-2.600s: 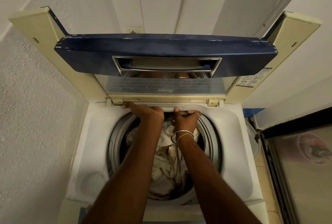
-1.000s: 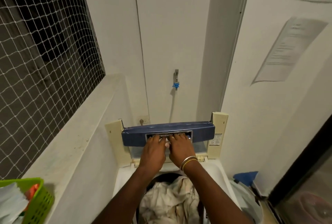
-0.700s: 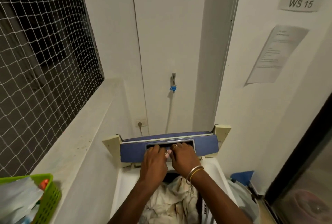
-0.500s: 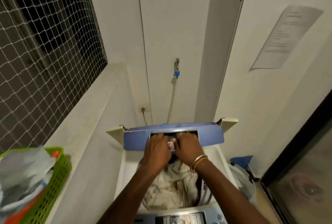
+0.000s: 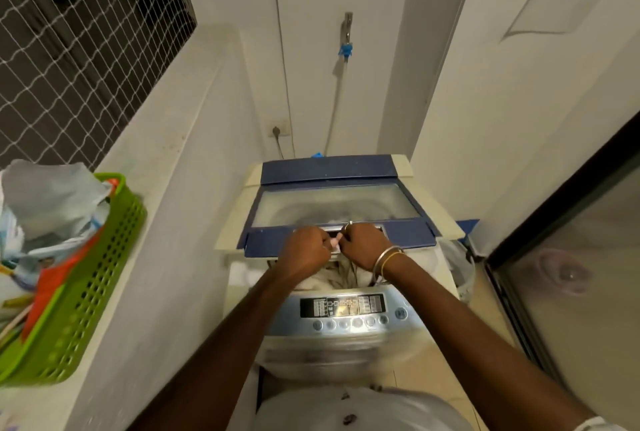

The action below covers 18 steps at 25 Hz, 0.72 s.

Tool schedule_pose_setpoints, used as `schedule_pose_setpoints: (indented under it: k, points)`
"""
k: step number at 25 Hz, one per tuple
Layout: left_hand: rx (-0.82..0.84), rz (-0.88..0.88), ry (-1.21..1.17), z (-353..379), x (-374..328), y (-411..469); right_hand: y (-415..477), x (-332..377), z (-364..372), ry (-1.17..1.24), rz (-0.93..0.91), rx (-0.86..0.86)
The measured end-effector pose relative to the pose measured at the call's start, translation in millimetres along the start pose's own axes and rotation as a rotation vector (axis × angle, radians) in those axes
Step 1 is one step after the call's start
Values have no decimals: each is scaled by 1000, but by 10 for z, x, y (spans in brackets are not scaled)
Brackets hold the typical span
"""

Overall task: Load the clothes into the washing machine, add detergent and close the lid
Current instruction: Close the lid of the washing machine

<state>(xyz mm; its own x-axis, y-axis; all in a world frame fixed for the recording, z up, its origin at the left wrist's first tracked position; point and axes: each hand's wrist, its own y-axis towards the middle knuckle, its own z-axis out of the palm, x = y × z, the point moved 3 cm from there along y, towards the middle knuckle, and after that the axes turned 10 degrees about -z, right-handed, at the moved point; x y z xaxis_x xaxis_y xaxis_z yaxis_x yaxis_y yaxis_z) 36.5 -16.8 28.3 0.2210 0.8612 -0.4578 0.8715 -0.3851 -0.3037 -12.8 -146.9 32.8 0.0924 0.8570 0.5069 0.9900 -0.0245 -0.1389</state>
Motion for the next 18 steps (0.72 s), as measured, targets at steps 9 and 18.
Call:
schedule_pose_setpoints:
  k: [9,18]
  points:
    - [130,-17,24,839,487,-14,-135,-379,780,29,165,212]
    - [108,143,150,975,595,-12,-110,-473,794,68,238,120]
